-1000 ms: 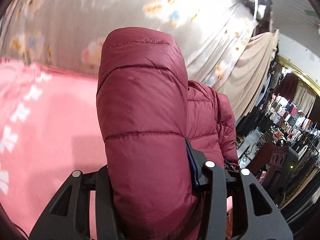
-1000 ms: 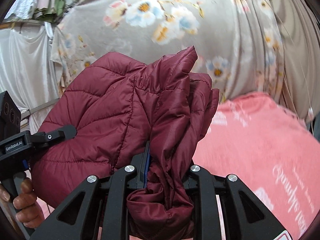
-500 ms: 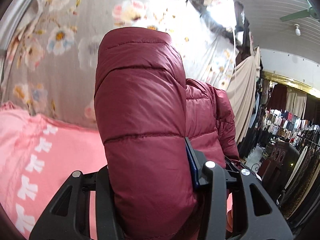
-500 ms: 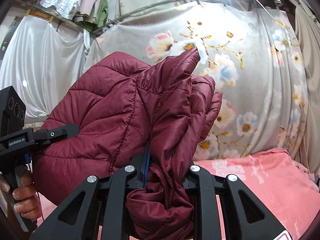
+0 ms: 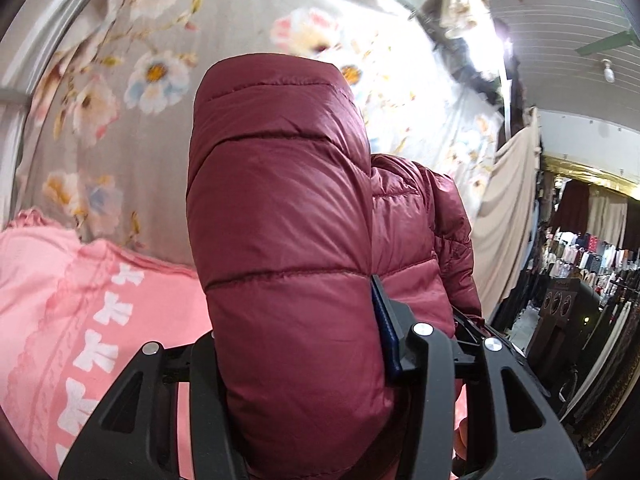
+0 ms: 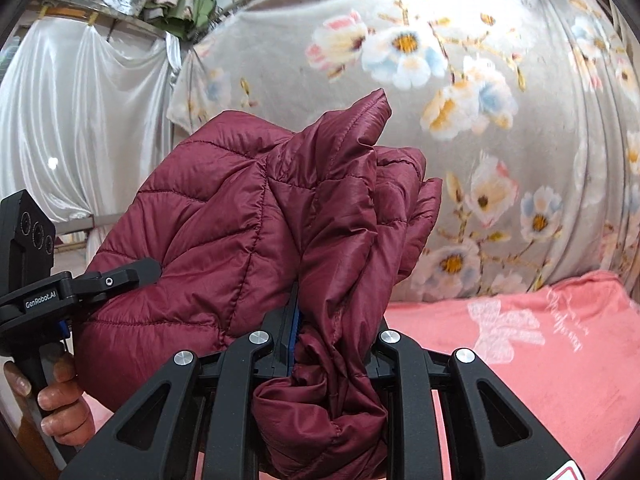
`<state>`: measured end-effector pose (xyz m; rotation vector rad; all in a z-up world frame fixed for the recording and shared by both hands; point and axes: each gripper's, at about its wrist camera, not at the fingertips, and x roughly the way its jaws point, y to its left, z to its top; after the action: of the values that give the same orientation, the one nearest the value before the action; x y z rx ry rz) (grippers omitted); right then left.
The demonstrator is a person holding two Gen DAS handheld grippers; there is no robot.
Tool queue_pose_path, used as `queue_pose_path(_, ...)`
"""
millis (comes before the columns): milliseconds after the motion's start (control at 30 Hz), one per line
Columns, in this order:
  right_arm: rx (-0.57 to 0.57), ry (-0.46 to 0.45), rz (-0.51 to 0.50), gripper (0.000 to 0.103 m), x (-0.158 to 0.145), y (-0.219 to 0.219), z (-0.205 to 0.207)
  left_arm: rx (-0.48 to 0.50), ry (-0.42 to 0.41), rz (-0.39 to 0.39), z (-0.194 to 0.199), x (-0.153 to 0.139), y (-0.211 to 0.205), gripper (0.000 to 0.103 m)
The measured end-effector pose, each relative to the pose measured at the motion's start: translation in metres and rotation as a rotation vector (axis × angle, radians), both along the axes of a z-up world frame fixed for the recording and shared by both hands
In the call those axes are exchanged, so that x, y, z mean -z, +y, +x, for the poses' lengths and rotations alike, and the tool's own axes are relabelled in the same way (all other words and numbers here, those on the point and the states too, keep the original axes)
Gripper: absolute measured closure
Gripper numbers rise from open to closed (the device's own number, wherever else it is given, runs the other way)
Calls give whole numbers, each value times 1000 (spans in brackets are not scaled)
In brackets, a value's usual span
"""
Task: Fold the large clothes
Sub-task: 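Grasp the folded jacket bundle with both tools and lift it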
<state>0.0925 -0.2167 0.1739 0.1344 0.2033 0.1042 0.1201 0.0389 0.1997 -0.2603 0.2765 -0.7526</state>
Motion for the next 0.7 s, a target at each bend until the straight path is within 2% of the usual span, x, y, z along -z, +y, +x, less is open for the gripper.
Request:
queue_pose_path(300,23,126,51,83,68,-8,61,-19,133,53,74,69,-4,58)
queue_pose_path(500,38,201,63,83,110,-12,90,-22,227,57,110,114,-7,58)
queue_pose_path(700,56,275,75,83,149,-16,113,-23,285,87,139,152,-13,58)
